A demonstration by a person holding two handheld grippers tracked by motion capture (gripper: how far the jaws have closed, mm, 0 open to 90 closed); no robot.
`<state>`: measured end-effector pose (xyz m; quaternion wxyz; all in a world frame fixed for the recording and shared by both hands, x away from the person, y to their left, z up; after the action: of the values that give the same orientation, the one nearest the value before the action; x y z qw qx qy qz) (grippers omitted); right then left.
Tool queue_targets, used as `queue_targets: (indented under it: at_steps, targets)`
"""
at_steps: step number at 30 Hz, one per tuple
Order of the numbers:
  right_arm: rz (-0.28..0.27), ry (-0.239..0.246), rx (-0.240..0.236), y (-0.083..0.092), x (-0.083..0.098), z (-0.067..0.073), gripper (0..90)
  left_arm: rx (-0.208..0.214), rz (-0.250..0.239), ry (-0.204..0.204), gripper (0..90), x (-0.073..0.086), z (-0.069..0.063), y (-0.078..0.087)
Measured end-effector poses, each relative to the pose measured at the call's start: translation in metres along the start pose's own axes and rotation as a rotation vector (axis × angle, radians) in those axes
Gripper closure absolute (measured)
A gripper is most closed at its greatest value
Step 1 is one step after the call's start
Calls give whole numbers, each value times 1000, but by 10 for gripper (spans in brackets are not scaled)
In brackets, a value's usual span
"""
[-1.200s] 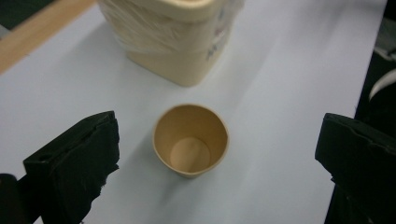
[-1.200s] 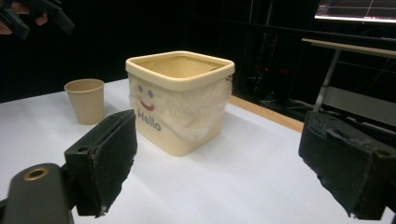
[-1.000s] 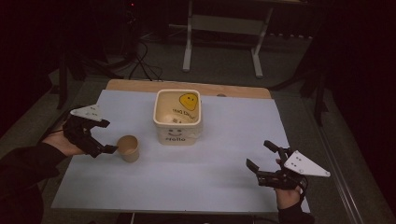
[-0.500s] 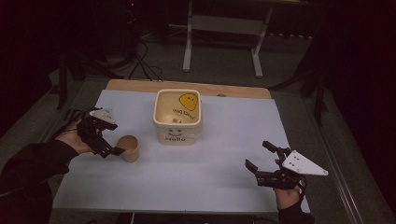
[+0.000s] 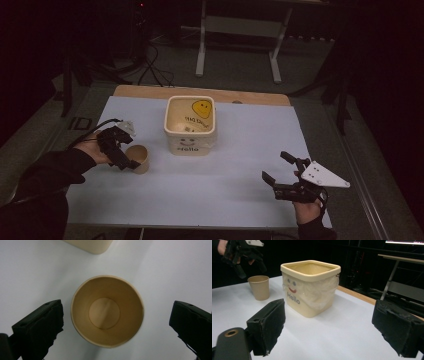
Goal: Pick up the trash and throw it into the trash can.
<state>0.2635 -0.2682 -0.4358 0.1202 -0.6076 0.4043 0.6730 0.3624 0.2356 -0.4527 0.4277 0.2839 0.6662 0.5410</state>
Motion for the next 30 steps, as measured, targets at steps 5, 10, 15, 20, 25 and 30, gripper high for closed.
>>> queue_targets:
  at_steps: [5, 10, 15, 20, 25, 30]
  targets:
    - [6, -1, 2, 0, 0, 0, 114, -12, 28, 3, 0, -4, 5, -10]
    - [11, 0, 1, -1, 1, 0, 114, -2, 69, 11, 1, -7, 8, -18]
    - [14, -3, 1, -2, 1, 0, 114, 10, 96, 17, 56, -7, 9, -25]
    - [16, -1, -1, -2, 1, 0, 114, 26, 90, 18, 170, -6, 10, -25]
    - [17, -2, 0, -3, 2, 0, 114, 41, 77, 13, 216, -4, 12, -20]
    - [18, 0, 2, -3, 1, 0, 114, 44, 77, 8, 231, -4, 11, -13]
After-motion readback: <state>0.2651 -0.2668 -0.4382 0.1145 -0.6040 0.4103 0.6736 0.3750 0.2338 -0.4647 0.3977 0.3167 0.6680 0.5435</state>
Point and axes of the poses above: each handheld gripper's, and its own axes: y roughly backward along the jaws, x roughly out of its underside, z roughly to its left, the point moved 2 cm from there along -y, roughly forward along the jaws, and after that the axes turned 11 degrees about z, right-handed, at the moved point
